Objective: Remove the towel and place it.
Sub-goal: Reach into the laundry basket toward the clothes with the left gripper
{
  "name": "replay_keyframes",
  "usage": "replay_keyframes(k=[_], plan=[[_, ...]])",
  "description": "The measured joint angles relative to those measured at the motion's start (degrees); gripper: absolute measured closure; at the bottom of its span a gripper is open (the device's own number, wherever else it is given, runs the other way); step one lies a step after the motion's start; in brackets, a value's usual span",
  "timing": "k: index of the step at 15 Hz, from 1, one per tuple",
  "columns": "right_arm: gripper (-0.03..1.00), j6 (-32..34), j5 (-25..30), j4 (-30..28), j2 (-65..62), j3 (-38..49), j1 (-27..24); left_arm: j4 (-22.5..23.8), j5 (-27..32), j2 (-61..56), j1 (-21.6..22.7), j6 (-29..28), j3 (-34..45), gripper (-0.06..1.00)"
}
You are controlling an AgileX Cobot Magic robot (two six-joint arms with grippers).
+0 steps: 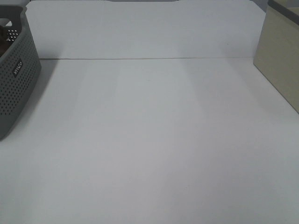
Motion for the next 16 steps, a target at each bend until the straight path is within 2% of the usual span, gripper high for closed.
replay_keyframes(k=[16], plan=[[0.17,0.0,0.0,0.0,0.0,0.0,0.0,0.0,0.0,0.0,0.0,0.0,0.0,-0.04]])
